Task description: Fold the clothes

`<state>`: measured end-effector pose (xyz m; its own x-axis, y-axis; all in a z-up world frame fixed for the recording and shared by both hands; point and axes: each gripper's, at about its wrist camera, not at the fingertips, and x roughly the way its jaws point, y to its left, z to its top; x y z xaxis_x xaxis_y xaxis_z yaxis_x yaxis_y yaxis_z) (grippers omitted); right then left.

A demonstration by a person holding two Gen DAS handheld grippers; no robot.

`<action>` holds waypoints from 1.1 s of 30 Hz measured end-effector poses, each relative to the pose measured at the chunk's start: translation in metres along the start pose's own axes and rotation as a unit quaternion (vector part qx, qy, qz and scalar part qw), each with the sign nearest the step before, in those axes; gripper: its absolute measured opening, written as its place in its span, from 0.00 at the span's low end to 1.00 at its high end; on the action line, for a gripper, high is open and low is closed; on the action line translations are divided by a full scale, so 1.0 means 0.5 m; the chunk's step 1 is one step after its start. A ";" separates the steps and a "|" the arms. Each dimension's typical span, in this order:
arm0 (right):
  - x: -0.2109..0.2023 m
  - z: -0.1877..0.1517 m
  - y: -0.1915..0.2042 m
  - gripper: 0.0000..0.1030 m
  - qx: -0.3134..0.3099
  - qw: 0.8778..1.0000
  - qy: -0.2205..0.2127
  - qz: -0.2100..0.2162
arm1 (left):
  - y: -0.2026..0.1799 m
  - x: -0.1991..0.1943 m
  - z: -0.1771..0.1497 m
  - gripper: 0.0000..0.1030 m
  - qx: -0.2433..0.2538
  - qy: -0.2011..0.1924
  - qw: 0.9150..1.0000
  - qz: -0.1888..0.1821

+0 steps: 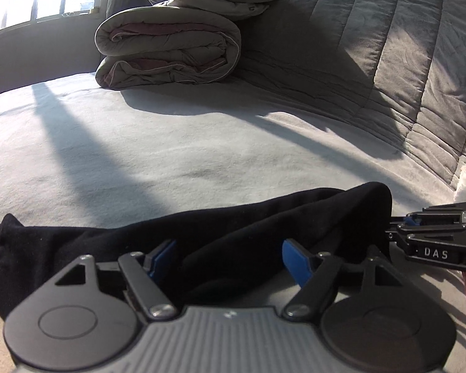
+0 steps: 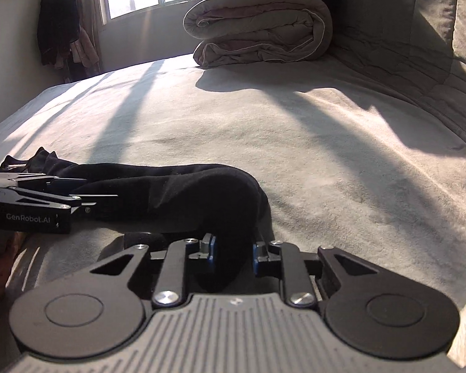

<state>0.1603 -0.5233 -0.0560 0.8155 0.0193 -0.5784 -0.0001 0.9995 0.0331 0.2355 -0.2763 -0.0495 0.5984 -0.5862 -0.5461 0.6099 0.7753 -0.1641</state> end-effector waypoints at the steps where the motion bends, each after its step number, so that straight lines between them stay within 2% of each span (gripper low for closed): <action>1: 0.001 0.002 0.012 0.11 -0.015 1.000 -0.004 -0.026 | 0.010 0.001 -0.001 0.65 -0.009 0.004 1.000 -0.012; 2: 0.007 0.004 0.024 0.10 -0.036 0.998 -0.005 -0.053 | 0.020 0.001 -0.001 0.61 -0.019 0.009 0.999 -0.024; 4: 0.021 0.009 0.049 0.10 -0.080 0.991 -0.006 -0.108 | 0.045 0.002 -0.002 0.47 -0.049 0.015 0.998 -0.040; 5: 0.032 0.017 0.061 0.10 -0.098 0.986 -0.006 -0.133 | 0.059 0.002 -0.003 0.43 -0.069 0.017 0.996 -0.045; 7: 0.048 0.039 0.073 0.09 -0.142 0.976 -0.007 -0.165 | 0.077 0.002 -0.004 0.28 -0.098 0.021 0.994 -0.051; 10: 0.053 0.069 0.078 0.07 -0.234 0.944 -0.032 -0.228 | 0.090 -0.003 -0.004 0.20 -0.126 0.028 0.988 -0.084; 13: 0.052 0.080 0.062 0.07 -0.295 0.920 -0.039 -0.255 | 0.084 -0.007 -0.005 0.19 -0.118 0.034 0.986 -0.116; 14: 0.057 0.072 0.062 0.07 -0.323 0.908 -0.030 -0.266 | 0.080 -0.005 -0.006 0.19 -0.113 0.041 0.985 -0.125; 15: 0.066 0.050 0.063 0.07 -0.365 0.887 -0.018 -0.281 | 0.077 -0.004 -0.007 0.19 -0.107 0.048 0.984 -0.134; 17: 0.087 -0.001 0.064 0.05 -0.453 0.836 0.010 -0.310 | 0.071 0.001 -0.009 0.19 -0.099 0.062 0.984 -0.137; 18: 0.088 -0.022 0.060 0.05 -0.473 0.823 0.022 -0.315 | 0.068 0.001 -0.009 0.19 -0.093 0.066 0.984 -0.139; 20: 0.085 -0.063 0.048 0.05 -0.498 0.806 0.044 -0.317 | 0.068 -0.001 -0.008 0.20 -0.091 0.069 0.983 -0.143; 23: 0.060 -0.092 0.035 0.05 -0.492 0.813 0.071 -0.303 | 0.080 -0.002 -0.005 0.20 -0.109 0.073 0.979 -0.153; 26: 0.016 -0.073 0.028 0.05 -0.451 0.848 0.081 -0.268 | 0.099 -0.003 -0.003 0.23 -0.141 0.076 0.974 -0.161; 29: -0.029 -0.049 0.021 0.07 -0.406 0.880 0.089 -0.229 | 0.120 -0.014 0.005 0.34 -0.190 0.068 0.965 -0.166; 31: -0.059 -0.034 0.017 0.14 -0.375 0.900 0.095 -0.202 | 0.132 -0.028 0.012 0.37 -0.210 0.052 0.962 -0.168; 33: -0.078 0.007 0.026 0.27 -0.327 0.928 0.063 -0.170 | 0.149 -0.047 0.019 0.39 -0.232 0.034 0.959 -0.161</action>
<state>0.1305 -0.5110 -0.0301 0.7587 -0.3383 -0.5567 -0.1392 0.7507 -0.6458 0.2716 -0.2071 -0.0409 0.3734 -0.8079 -0.4558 0.4511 0.5875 -0.6718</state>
